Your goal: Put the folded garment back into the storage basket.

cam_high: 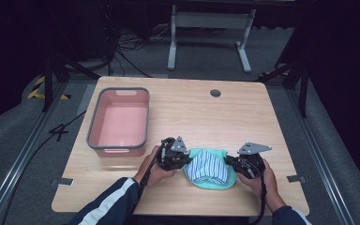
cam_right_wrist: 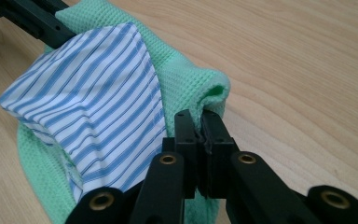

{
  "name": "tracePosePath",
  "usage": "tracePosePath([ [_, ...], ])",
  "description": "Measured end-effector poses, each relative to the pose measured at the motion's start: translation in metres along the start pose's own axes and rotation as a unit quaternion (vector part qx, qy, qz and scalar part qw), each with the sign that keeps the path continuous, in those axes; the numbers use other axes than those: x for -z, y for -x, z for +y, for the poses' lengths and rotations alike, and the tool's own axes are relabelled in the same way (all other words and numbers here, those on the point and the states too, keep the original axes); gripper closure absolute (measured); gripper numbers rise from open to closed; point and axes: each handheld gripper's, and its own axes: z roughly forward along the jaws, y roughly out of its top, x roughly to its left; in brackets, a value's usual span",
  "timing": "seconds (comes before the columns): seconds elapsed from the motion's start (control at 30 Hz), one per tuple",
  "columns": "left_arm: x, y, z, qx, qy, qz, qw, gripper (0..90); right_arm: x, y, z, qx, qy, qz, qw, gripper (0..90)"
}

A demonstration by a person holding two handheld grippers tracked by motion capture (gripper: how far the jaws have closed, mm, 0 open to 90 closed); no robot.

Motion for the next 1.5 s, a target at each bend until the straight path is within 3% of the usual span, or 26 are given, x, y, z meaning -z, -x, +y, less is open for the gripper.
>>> tracePosePath([
  [0.33, 0.021, -0.005, 0.01, 0.004, 0.0, 0.024, 0.9997, 83.3, 0.001, 0.0, 0.022, -0.009, 0.0, 0.005, 1.0, 87.2],
  [0.57, 0.038, -0.013, 0.018, 0.008, 0.005, 0.039, 0.9992, 83.5, 0.001, -0.004, 0.046, 0.008, 0.003, 0.006, 0.9999, 87.3],
  [0.77, 0.066, -0.025, 0.032, 0.011, 0.018, 0.055, 0.9983, 83.6, 0.008, -0.009, 0.077, 0.024, 0.016, 0.002, 0.9996, 87.4],
  [1.1, 0.106, -0.036, 0.046, -0.01, 0.018, 0.097, 0.9951, 83.6, 0.014, -0.017, 0.118, 0.037, 0.039, 0.004, 0.9985, 87.5],
  [1.5, 0.151, -0.052, 0.037, -0.006, 0.03, 0.133, 0.9907, 83.6, 0.008, -0.043, 0.169, 0.072, 0.05, 0.01, 0.9961, 87.4],
])
